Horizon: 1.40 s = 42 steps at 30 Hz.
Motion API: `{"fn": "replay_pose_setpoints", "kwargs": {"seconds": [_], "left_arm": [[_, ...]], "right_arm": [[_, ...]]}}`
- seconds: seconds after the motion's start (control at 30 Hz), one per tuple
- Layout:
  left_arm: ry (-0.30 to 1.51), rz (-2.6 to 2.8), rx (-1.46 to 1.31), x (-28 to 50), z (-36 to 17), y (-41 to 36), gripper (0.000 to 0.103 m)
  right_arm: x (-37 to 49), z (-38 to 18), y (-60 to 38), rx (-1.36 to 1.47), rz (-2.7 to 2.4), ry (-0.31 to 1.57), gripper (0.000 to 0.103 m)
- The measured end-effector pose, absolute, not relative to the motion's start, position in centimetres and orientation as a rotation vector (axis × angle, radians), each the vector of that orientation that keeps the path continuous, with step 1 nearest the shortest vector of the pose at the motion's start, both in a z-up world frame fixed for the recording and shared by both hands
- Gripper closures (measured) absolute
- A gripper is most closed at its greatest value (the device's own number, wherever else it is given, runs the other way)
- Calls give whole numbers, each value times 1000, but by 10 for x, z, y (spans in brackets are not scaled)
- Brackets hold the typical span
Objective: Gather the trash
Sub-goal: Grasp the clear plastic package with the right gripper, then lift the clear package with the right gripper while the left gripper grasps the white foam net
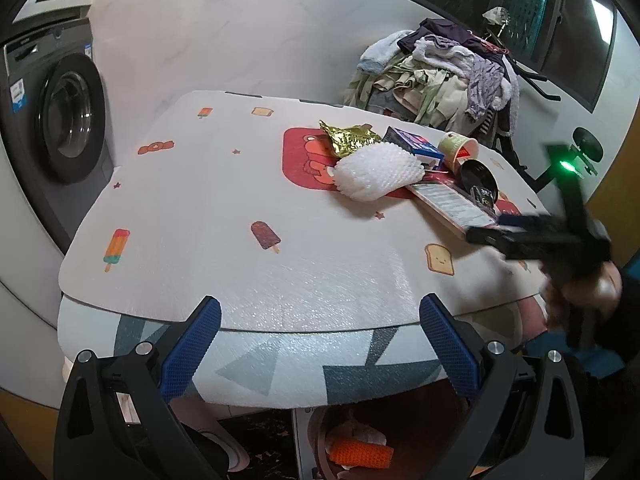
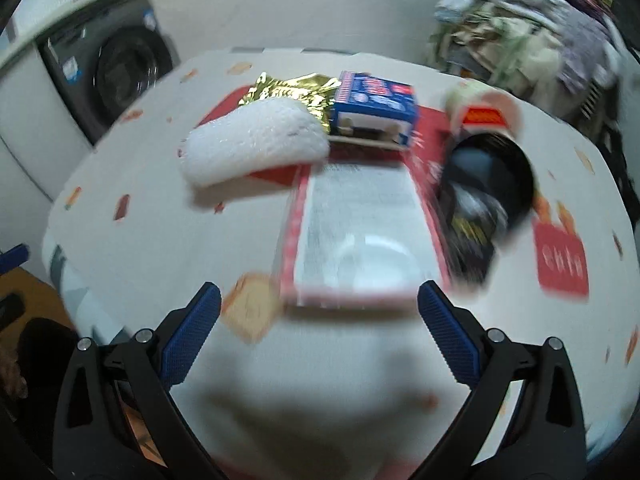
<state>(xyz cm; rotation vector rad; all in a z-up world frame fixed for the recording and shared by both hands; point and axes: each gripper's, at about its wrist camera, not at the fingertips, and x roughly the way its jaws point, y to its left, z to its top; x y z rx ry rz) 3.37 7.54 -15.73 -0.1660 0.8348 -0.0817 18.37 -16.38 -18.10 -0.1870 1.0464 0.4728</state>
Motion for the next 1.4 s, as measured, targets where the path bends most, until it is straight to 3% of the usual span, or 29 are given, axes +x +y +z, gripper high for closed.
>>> {"fn": "replay_pose_setpoints", "kwargs": {"seconds": [0.27,0.73,0.77,0.8,0.83,0.9,0.93,1.0,1.2,1.4], "left_arm": [[839,-72,-184,37,-161,85,6],[859,-74,-211,45,-173,90,6],[858,-73,-212,45,-173,90,6],[859,-72,-213,45,-173,90,6],[858,-72,-215,45,-173,90,6],[856,-71,-217,44,-172,90,6],[855,-72,-217,44,-172,90,6],[853,-73,-217,44,-171,89,6],[833,-78,-206,38,-163,85,6],[823,-72,-216,35,-158,85,6]], "right_arm": [[250,-210,-113,-448,464,1170,6],[274,-220,-115,-466,506,1227,7],[267,-218,-115,-489,515,1213,15],[263,-215,-114,-503,522,1197,30],[258,-211,-114,-516,528,1178,36],[245,-202,-114,-523,554,1154,62],[238,-198,-112,-554,555,1131,68],[220,-193,-106,-653,555,1063,93],[196,-157,-114,-588,593,956,95],[201,-119,-160,-152,655,1006,95]]}}
